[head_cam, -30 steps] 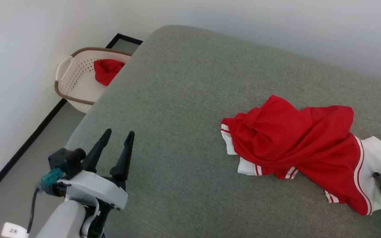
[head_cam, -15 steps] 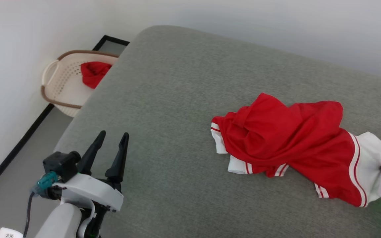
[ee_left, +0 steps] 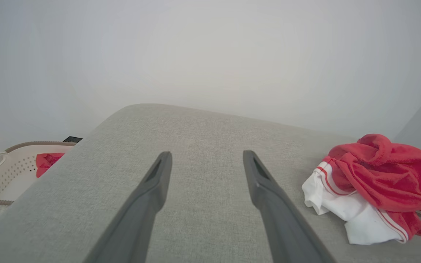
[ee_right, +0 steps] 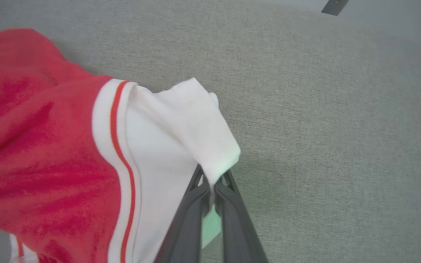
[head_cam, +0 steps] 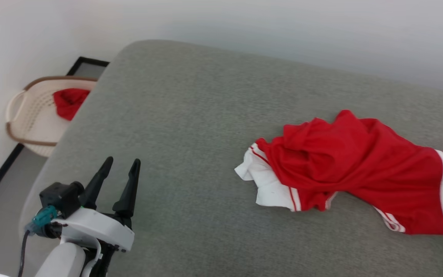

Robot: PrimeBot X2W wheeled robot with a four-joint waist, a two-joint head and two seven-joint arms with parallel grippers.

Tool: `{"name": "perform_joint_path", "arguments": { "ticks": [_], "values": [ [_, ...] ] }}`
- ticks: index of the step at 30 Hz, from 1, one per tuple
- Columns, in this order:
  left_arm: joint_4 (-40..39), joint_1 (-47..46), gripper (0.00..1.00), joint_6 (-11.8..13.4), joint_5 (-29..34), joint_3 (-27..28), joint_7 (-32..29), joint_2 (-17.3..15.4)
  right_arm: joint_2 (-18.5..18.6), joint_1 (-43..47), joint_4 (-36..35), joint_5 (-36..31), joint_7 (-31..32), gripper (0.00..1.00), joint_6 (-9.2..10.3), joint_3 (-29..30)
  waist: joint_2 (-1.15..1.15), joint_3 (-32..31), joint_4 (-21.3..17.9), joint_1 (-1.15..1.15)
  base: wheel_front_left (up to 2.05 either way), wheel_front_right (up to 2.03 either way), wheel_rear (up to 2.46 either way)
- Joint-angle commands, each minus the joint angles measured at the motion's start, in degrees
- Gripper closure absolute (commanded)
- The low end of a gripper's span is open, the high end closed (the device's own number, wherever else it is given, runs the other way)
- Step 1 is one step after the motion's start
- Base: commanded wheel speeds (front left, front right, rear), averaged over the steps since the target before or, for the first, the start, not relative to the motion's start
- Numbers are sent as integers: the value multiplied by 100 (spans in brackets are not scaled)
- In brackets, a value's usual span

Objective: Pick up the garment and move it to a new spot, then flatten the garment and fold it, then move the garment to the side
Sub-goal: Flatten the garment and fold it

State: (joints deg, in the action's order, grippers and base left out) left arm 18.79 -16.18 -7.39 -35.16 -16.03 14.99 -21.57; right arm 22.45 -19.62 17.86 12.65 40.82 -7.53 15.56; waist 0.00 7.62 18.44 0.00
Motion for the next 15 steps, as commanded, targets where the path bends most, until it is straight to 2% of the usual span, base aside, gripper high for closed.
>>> {"name": "perform_joint_path", "arguments": {
  "ticks": [1,10,15],
  "values": [
    [-16,56,0,-15,43,9,20,-18,41,93,-28,30,-5,100,8,55,0,-26,-155,0,0,0,0],
    [-41,88,0,-15,19,-67,20,-72,260,457,-196,-57,92,100,8,609,0,-38,-412,0,0,0,0],
    [-23,53,0,-15,-32,-130,20,-127,135,576,-175,-131,26,100,8,882,0,-23,-488,0,0,0,0]
  ]
}}
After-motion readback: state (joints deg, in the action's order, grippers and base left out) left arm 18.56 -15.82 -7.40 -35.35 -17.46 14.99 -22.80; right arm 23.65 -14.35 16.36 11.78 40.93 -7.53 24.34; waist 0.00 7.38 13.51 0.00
